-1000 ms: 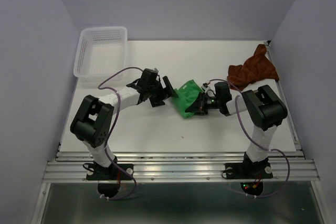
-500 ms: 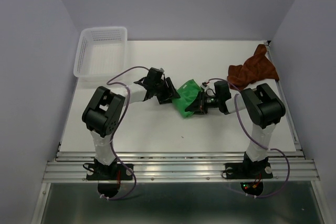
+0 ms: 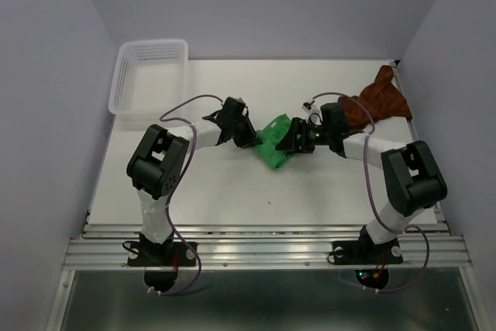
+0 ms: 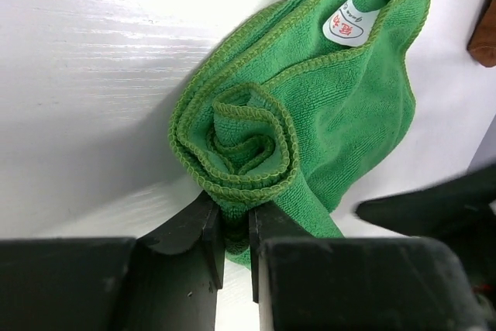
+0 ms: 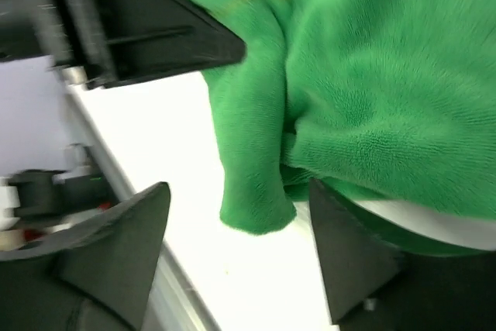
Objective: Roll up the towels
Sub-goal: Roll the towel
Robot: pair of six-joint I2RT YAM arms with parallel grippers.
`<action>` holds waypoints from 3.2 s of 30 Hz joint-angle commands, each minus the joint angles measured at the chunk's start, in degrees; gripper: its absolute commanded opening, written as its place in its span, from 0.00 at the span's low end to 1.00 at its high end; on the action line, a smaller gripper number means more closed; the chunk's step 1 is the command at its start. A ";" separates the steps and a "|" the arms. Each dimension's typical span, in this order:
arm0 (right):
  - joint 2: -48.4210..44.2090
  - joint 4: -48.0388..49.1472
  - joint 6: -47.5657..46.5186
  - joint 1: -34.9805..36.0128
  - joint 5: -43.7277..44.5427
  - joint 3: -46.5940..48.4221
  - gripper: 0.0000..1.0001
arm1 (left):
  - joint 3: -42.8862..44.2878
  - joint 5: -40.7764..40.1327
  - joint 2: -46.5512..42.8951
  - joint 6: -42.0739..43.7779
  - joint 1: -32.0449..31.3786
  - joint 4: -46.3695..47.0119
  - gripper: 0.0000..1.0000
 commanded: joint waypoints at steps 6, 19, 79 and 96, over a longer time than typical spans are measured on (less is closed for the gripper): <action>-18.14 -14.63 -24.60 15.84 24.80 2.91 0.96 | 1.14 -6.23 -4.21 1.91 -0.92 -13.73 0.00; -12.79 -10.32 -31.39 30.80 35.44 3.78 1.00 | -5.72 -5.26 -12.21 -2.22 -1.10 -17.87 0.00; 3.03 8.56 2.27 4.09 -7.70 -0.52 0.09 | -4.06 -2.10 -14.17 0.42 -0.39 -5.57 0.99; 14.99 16.05 14.58 -4.00 -13.42 -0.26 0.08 | 6.05 1.77 0.17 1.47 -1.45 -3.28 0.92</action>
